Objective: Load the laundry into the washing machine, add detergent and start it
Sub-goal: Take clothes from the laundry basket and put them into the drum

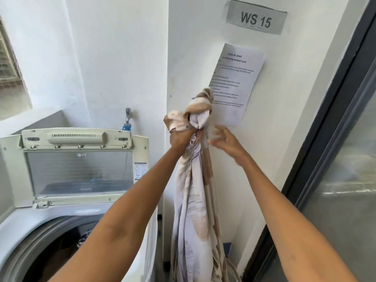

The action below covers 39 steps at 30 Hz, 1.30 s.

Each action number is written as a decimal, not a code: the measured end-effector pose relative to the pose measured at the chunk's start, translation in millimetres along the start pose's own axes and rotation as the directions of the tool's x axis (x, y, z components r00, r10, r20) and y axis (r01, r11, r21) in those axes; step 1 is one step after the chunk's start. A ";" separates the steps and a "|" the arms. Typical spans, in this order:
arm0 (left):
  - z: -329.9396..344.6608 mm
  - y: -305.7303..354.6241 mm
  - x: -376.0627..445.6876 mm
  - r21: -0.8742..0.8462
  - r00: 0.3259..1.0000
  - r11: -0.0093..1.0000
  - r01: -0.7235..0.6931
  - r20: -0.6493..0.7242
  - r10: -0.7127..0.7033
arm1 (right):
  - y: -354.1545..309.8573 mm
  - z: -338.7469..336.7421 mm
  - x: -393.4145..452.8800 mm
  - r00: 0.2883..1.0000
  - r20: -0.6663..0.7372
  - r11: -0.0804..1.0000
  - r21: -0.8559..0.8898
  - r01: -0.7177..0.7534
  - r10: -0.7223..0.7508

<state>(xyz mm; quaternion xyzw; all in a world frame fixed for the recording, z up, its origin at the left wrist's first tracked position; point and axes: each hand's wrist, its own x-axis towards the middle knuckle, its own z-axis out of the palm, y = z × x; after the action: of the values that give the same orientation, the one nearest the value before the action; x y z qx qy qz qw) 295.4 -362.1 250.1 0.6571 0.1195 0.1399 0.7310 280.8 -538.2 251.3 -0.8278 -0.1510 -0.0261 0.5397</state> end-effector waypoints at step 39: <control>-52.9 31.2 -0.9 0.650 0.922 0.730 -0.212 0.381 -0.071 | -120.9 -38.8 35.1 0.742 -0.669 0.958 -0.241 -0.158 -0.046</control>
<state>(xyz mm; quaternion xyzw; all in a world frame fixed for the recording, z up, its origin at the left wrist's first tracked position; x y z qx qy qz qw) 274.1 -310.4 275.5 0.8966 -0.0074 -0.0154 0.4426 285.2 -520.5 381.8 -0.8355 0.0830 -0.3257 0.4348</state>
